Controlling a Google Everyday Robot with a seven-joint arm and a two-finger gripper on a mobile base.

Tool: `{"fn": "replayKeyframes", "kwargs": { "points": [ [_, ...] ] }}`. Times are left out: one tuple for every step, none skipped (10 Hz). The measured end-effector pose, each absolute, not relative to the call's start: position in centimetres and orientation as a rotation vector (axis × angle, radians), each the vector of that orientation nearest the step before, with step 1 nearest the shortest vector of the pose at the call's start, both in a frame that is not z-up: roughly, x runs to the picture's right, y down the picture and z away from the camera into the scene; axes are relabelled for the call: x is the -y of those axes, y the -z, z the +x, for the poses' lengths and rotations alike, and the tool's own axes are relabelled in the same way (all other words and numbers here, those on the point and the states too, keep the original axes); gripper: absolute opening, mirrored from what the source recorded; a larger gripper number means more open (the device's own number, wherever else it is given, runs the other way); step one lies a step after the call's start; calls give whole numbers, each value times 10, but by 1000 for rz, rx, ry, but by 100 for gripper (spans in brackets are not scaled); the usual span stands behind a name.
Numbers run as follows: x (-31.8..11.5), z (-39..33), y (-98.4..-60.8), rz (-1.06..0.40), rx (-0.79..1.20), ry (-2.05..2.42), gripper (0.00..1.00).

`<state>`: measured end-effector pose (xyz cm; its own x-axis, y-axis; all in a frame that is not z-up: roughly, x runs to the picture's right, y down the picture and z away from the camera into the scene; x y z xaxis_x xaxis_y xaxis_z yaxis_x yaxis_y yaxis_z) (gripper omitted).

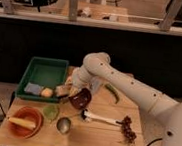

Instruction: Wipe purple bowl with eraser

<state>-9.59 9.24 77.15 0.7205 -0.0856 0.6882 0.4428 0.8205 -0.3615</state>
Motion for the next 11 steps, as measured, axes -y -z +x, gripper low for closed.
{"fn": "replayKeyframes", "kwargs": {
  "points": [
    [-97,-97,-773,-543,724,286,0],
    [-101,-96,-775,-546,730,269,0],
    [-106,-97,-778,-551,734,250,0],
    [-112,-98,-783,-558,738,234,0],
    [-118,-97,-788,-566,739,217,0],
    [-123,-94,-793,-573,730,200,0],
    [-126,-91,-796,-580,716,185,0],
    [-130,-88,-798,-586,705,174,0],
    [-132,-85,-800,-589,698,166,0],
    [-134,-82,-800,-592,689,157,0],
    [-136,-78,-801,-594,683,150,0]
  ]
}}
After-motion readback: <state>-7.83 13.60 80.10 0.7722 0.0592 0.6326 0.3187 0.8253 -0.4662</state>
